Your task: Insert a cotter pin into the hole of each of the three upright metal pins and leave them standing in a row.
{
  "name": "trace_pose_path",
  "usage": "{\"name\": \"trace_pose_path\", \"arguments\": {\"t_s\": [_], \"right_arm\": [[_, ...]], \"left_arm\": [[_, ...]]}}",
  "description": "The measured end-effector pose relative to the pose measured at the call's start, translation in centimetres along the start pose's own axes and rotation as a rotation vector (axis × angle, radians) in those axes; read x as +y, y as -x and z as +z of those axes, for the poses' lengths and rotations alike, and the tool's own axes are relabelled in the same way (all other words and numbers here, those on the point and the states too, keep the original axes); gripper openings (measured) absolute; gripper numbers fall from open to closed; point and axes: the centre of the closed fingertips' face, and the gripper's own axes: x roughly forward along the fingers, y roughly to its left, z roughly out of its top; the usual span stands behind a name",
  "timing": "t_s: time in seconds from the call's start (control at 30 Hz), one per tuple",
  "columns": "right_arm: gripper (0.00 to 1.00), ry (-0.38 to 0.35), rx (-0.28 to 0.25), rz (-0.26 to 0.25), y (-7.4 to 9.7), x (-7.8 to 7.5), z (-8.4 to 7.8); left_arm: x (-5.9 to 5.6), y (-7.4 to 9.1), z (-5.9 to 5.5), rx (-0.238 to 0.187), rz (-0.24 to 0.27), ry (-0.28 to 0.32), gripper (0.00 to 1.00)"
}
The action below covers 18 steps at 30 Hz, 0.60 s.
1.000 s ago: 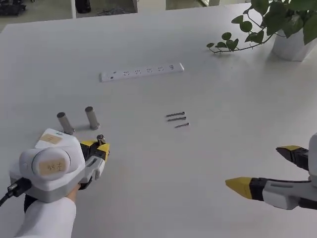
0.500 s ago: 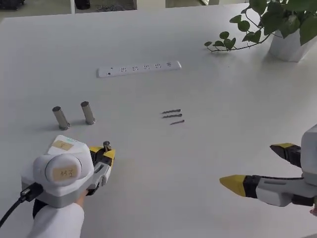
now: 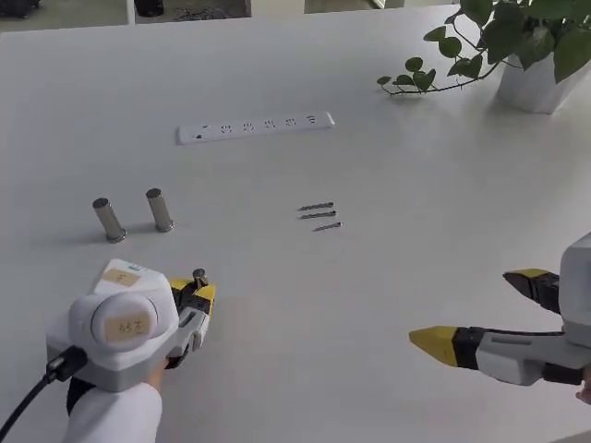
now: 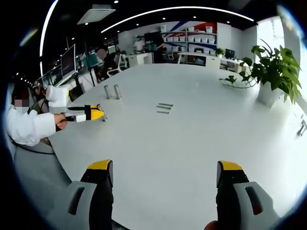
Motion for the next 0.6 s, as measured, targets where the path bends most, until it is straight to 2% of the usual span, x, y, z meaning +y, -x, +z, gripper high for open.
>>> {"name": "trace_pose_path", "arguments": {"t_s": [0.27,0.6], "right_arm": [[0.87,0.007,-0.001,0.003,-0.06,0.10,0.15],[0.87,0.011,-0.001,0.007,0.01,0.30,0.14]], "left_arm": [[0.03,0.27,-0.13,-0.021,0.014,0.051,0.07],[-0.47,0.46,-0.07,-0.021,-0.010,0.067,0.09]]}}
